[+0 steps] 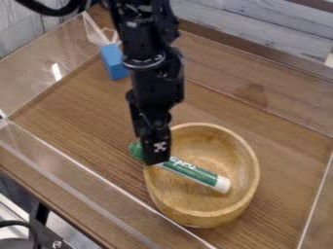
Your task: Remove the green marker from inside the brown bowl and put it on the table
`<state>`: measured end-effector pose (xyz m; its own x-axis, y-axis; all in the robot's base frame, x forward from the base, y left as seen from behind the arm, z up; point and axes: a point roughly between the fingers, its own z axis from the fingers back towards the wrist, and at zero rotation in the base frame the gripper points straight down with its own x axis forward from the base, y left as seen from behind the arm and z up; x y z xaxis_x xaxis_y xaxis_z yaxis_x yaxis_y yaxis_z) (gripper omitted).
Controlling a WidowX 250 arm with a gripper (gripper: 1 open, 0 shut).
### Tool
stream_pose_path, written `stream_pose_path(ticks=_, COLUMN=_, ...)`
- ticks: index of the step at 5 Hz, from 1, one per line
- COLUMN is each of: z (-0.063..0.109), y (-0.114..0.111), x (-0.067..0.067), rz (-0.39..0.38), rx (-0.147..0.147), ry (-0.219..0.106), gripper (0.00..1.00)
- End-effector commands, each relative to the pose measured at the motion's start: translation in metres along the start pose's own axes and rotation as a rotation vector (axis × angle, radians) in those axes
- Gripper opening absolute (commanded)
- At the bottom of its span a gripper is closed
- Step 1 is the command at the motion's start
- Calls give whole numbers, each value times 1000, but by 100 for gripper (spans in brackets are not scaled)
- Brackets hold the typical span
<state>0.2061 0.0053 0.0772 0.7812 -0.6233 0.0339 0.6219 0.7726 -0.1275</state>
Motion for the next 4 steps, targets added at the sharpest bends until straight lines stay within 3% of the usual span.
stream_pose_path(ticks=1, z=7, y=7, x=-1, rz=-23, rx=45, ry=-32, gripper=100)
stream_pose_path(ticks=2, z=4, y=8, x=-5, rz=-33, rx=53, ry=-31, gripper=100)
stream_pose_path(ticks=4, z=-8, y=6, x=2, rz=-77, rx=59, ry=-44, gripper=100)
